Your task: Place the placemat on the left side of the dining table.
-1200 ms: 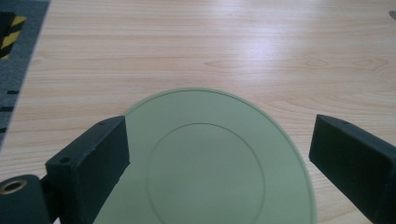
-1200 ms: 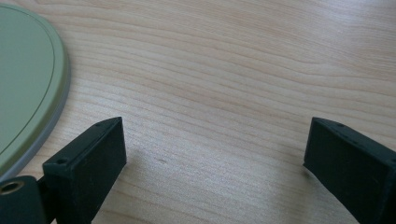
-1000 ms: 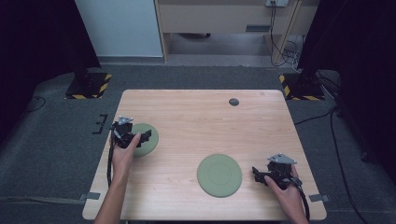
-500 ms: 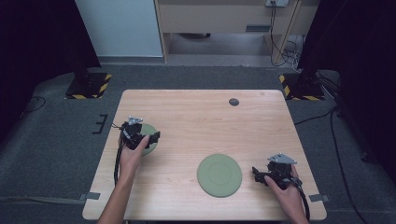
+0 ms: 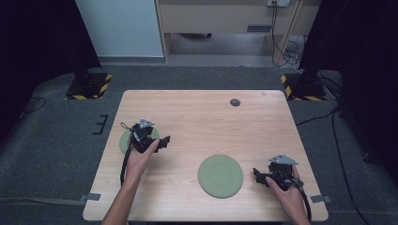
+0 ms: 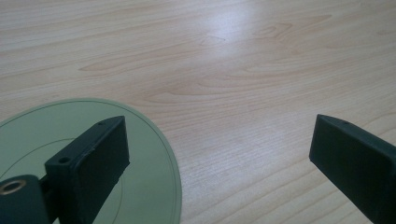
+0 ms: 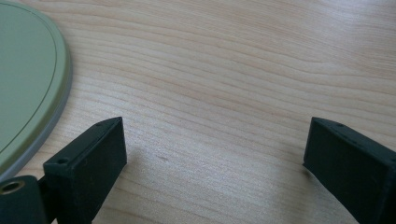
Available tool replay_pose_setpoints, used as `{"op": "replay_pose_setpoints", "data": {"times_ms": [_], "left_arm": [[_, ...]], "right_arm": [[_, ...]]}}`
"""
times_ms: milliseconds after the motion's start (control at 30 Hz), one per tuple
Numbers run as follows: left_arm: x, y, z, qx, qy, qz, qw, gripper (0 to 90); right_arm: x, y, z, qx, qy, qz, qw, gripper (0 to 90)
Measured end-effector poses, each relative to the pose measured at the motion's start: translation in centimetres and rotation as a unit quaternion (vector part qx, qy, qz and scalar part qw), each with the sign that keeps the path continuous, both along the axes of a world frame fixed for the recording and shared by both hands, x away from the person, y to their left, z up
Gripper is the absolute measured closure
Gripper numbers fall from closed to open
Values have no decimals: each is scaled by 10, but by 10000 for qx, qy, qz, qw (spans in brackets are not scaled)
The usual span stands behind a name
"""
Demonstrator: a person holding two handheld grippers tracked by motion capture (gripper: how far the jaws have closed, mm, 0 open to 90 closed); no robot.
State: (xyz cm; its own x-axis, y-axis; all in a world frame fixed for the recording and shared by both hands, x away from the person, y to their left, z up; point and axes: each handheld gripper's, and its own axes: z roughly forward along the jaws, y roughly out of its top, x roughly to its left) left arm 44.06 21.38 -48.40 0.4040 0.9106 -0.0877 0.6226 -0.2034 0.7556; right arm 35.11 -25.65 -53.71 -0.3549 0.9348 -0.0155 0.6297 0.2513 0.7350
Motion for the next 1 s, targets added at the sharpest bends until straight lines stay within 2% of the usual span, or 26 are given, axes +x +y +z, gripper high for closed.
{"op": "replay_pose_setpoints", "data": {"times_ms": [133, 467, 567, 733, 1000], "left_arm": [[-5, -7, 0, 107, 1, -159, 9998, 41], [-15, -14, 2, 135, -19, -235, 9996, 43], [-20, -18, 2, 227, -26, -280, 9993, 47], [-29, -21, 5, 250, -90, -366, 9990, 47], [-44, -20, 4, 346, -88, -493, 9981, 48]], "right_arm": [[0, 0, 0, -1, 6, -25, 10000, 60], [4, -1, -1, 32, 166, -145, 9998, 50], [5, -1, -1, 25, 155, -158, 9998, 44], [6, -1, -1, 11, 182, -166, 9997, 30], [8, -3, -2, 12, 193, -252, 9995, 23]]}}
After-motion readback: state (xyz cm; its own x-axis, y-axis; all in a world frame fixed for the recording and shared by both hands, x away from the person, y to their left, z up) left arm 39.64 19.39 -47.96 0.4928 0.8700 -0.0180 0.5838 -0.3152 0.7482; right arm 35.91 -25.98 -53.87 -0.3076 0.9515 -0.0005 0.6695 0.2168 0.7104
